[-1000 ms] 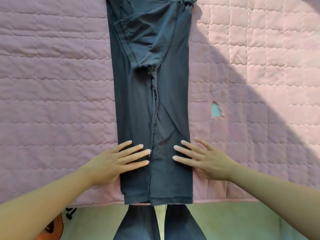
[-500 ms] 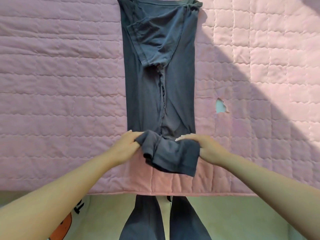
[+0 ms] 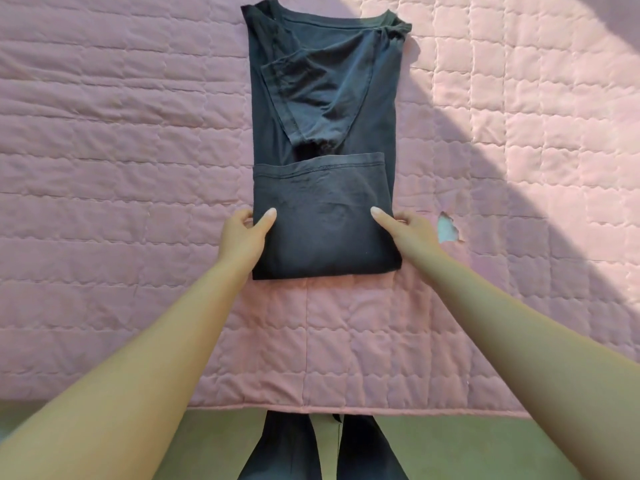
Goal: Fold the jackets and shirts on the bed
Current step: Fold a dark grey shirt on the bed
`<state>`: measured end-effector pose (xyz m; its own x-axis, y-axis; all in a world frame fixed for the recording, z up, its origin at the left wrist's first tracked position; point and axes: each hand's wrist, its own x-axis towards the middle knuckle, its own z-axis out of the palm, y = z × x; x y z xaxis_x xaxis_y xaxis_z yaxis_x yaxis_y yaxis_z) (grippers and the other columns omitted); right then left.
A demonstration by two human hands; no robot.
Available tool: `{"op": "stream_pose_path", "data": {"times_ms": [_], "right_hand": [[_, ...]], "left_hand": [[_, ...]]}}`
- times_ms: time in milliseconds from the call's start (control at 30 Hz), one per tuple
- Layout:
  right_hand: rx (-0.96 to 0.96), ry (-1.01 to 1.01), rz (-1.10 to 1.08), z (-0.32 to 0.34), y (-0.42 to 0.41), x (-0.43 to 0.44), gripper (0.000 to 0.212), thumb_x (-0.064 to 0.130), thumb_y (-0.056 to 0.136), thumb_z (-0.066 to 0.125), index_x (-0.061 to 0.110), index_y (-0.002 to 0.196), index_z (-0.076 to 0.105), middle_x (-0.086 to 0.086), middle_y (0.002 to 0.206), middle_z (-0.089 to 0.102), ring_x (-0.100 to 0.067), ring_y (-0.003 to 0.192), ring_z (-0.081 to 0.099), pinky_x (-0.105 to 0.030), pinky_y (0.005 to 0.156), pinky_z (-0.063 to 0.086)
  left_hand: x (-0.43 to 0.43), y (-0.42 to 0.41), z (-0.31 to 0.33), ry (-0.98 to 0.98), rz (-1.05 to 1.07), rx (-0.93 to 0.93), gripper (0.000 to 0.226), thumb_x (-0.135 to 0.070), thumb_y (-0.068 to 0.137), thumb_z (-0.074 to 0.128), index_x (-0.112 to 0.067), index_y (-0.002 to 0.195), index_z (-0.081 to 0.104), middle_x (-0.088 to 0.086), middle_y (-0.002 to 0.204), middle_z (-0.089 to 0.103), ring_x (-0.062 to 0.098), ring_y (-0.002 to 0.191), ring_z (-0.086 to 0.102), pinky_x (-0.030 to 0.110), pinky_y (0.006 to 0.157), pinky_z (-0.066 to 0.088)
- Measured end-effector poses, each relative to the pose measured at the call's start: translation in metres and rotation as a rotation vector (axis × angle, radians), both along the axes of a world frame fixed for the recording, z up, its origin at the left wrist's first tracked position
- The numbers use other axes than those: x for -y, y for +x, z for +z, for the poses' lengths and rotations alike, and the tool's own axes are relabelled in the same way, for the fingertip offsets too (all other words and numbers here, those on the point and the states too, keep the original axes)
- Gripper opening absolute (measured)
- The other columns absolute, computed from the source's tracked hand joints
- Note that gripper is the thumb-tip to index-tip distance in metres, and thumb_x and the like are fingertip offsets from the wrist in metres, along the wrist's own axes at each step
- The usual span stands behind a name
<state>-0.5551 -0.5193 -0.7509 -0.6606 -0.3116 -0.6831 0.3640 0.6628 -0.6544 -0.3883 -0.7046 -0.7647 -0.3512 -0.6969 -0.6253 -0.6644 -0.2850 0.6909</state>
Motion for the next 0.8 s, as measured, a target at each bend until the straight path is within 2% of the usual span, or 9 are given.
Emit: {"op": "stream_pose_path", "data": {"times_ms": [100, 167, 267, 333, 433, 500, 633, 700, 800], "right_hand": [[0.033, -0.074, -0.116, 0.002, -0.006, 0.022, 0.046, 0.047, 0.081, 0.072, 0.013, 0.111, 0.064, 0.003, 0.102, 0.071, -0.009, 0.091, 0.067, -0.018, 0.072, 0.053], [0.069, -0.147, -0.181, 0.003, -0.009, 0.038, 0.040, 0.041, 0.082, 0.073, 0.011, 0.108, 0.067, 0.001, 0.100, 0.072, -0.012, 0.090, 0.069, -0.027, 0.077, 0.056], [-0.082, -0.186, -0.237, 0.001, -0.011, 0.049, 0.009, 0.022, 0.089, 0.067, 0.013, 0.091, 0.066, 0.003, 0.085, 0.069, -0.009, 0.076, 0.063, -0.026, 0.070, 0.053], [-0.173, -0.189, -0.302, -0.001, -0.011, 0.046, 0.007, 0.020, 0.090, 0.064, 0.018, 0.084, 0.062, 0.002, 0.085, 0.067, -0.011, 0.077, 0.061, -0.029, 0.076, 0.053], [-0.225, -0.123, -0.325, -0.013, -0.014, 0.038, 0.013, 0.019, 0.090, 0.062, 0.016, 0.102, 0.057, -0.002, 0.098, 0.066, -0.009, 0.079, 0.060, -0.025, 0.083, 0.051], [-0.445, 0.032, -0.097, -0.018, -0.018, 0.026, 0.030, 0.014, 0.092, 0.058, 0.015, 0.121, 0.049, -0.005, 0.116, 0.057, -0.009, 0.086, 0.056, -0.017, 0.086, 0.045], [-0.963, 0.107, 0.734, -0.029, -0.033, 0.000, 0.073, -0.012, 0.081, 0.047, 0.021, 0.145, 0.037, -0.005, 0.153, 0.029, -0.028, 0.136, 0.034, -0.040, 0.111, 0.033], [-1.073, 0.198, 1.131, -0.031, -0.037, -0.007, 0.074, -0.003, 0.085, 0.037, 0.031, 0.150, 0.029, -0.001, 0.161, 0.016, -0.029, 0.145, 0.020, -0.041, 0.113, 0.025], [-1.067, 0.289, 1.264, -0.028, -0.040, -0.006, 0.071, 0.003, 0.089, 0.031, 0.033, 0.152, 0.021, -0.001, 0.161, 0.015, -0.030, 0.147, 0.014, -0.047, 0.117, 0.020]], "left_hand": [[0.009, -0.019, 0.005, 0.035, 0.072, -0.080, 0.022, -0.031, 0.092, 0.063, -0.016, 0.108, 0.059, 0.000, 0.105, 0.068, 0.012, 0.090, 0.065, 0.022, 0.077, 0.052], [0.016, -0.031, 0.009, 0.035, 0.063, -0.098, 0.015, -0.028, 0.095, 0.059, -0.019, 0.106, 0.058, -0.001, 0.104, 0.067, 0.012, 0.090, 0.066, 0.021, 0.074, 0.053], [0.023, -0.039, 0.015, -0.010, 0.067, -0.179, 0.005, -0.025, 0.097, 0.055, -0.026, 0.093, 0.058, 0.001, 0.105, 0.069, 0.021, 0.101, 0.066, 0.038, 0.088, 0.055], [0.025, -0.041, 0.016, -0.069, 0.070, -0.227, 0.007, -0.023, 0.097, 0.054, -0.028, 0.092, 0.057, 0.002, 0.101, 0.071, 0.018, 0.095, 0.067, 0.037, 0.087, 0.054], [0.028, -0.041, 0.007, -0.188, 0.047, -0.180, 0.010, -0.021, 0.094, 0.057, -0.025, 0.102, 0.054, -0.001, 0.096, 0.068, 0.012, 0.085, 0.062, 0.034, 0.086, 0.051], [0.035, -0.032, -0.002, -0.418, -0.076, -0.130, 0.023, -0.014, 0.092, 0.058, -0.018, 0.115, 0.054, 0.000, 0.106, 0.063, 0.016, 0.095, 0.058, 0.029, 0.091, 0.045], [0.055, -0.009, -0.017, -0.992, -0.716, -0.030, 0.060, 0.008, 0.080, 0.041, -0.016, 0.135, 0.051, 0.006, 0.140, 0.049, 0.027, 0.126, 0.044, 0.037, 0.103, 0.035], [0.057, 0.000, -0.020, -1.101, -1.104, -0.012, 0.079, 0.012, 0.074, 0.034, -0.022, 0.145, 0.041, 0.004, 0.153, 0.036, 0.026, 0.138, 0.035, 0.041, 0.110, 0.031], [0.057, -0.001, -0.020, -1.055, -1.379, 0.062, 0.103, 0.021, 0.059, 0.035, -0.024, 0.152, 0.027, 0.003, 0.160, 0.020, 0.024, 0.147, 0.021, 0.042, 0.119, 0.020]]}}
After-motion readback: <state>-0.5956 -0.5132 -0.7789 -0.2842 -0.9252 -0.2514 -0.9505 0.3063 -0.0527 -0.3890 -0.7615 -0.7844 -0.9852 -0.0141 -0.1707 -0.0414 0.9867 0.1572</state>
